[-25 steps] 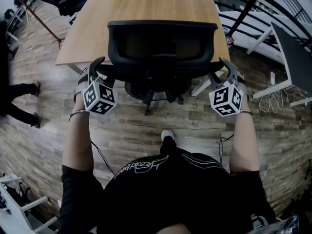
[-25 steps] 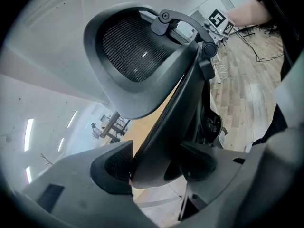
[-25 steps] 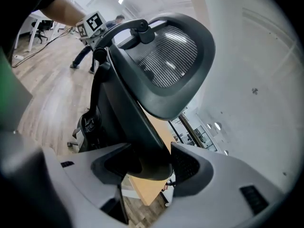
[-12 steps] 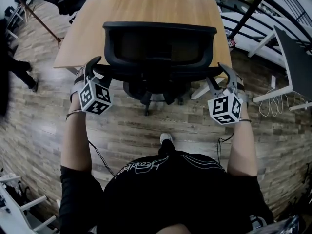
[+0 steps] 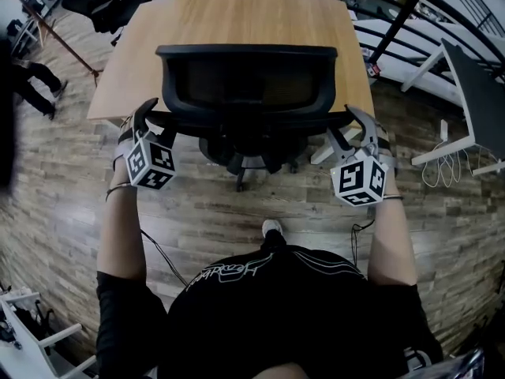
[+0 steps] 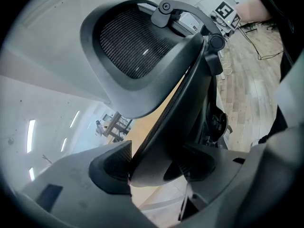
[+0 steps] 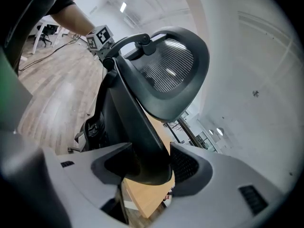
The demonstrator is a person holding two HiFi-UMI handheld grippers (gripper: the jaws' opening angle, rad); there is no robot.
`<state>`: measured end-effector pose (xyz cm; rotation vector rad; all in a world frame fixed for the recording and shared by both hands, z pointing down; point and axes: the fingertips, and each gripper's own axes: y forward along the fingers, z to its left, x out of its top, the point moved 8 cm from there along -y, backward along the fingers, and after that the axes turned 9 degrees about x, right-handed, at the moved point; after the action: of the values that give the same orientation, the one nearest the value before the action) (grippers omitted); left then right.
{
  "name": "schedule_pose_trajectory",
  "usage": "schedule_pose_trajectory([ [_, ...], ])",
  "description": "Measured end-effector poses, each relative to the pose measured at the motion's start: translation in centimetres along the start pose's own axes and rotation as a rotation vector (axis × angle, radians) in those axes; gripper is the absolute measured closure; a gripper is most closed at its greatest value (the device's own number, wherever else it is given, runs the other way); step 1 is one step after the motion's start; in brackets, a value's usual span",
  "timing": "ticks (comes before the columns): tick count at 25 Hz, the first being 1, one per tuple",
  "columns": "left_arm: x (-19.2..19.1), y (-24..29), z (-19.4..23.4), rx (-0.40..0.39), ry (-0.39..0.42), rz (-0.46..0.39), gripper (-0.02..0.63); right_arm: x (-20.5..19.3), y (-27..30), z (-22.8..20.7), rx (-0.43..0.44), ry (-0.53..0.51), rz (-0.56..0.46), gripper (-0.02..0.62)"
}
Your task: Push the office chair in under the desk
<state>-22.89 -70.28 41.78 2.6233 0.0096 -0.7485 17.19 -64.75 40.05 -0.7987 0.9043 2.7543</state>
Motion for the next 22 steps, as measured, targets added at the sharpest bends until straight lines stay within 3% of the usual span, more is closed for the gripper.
schedule_pose_trajectory([
  [5,-0.1,-0.3,-0.1,0.000,-0.013,-0.026,0.336,0.1,0.0,0.0,0.022,0.007,0.005,0.324],
  [10,-0.4,-2.7,0.6,-0.031,-0.157,-0.076,0.304,0.9,-1.9,0.5,0.029,0.034,-0.030,0.322],
  [16,-0.6,-9.7,1.0,-0.073,-0.413,-0.164,0.304,2.7,-7.8,1.6,0.110,0.245,-0.175,0.324],
  [22,3.0,-18.1,-3.1,-0.276,-0.717,-0.336,0.305,6.7,-14.5,5.5,0.287,0.442,-0.441,0.324],
])
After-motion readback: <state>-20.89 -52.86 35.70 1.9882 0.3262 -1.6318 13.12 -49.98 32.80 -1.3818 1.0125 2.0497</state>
